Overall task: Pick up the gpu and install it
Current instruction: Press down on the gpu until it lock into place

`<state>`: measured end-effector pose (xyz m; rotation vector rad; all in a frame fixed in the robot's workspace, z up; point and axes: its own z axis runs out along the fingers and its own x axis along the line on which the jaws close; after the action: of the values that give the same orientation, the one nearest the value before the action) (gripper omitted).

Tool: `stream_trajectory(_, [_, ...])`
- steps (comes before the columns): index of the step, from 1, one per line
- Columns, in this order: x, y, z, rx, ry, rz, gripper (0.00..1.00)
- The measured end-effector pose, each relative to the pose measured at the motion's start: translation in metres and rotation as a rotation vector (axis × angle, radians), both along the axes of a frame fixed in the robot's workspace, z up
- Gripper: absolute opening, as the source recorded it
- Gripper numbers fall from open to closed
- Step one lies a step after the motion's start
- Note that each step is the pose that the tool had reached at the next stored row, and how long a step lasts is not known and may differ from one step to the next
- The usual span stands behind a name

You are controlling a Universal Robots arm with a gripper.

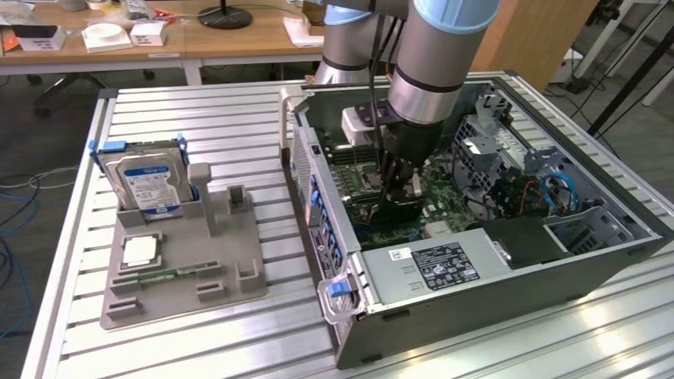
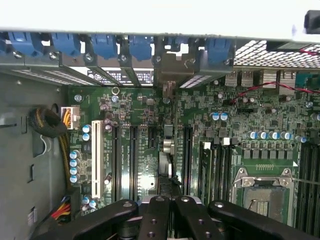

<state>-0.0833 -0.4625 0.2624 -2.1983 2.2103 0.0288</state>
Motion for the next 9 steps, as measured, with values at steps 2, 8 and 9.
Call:
stream_trajectory(2, [0.0, 0.0, -0.0007, 0.0002, -0.0002, 0.0, 0.11])
stream_trajectory(8, [0.0001, 0.0003, 0.001, 0.0028, -0.0014, 0.0, 0.11])
stream_trajectory(9, [0.0001, 0.0001, 0.0042, 0.0016, -0.0008, 0.0, 0.11])
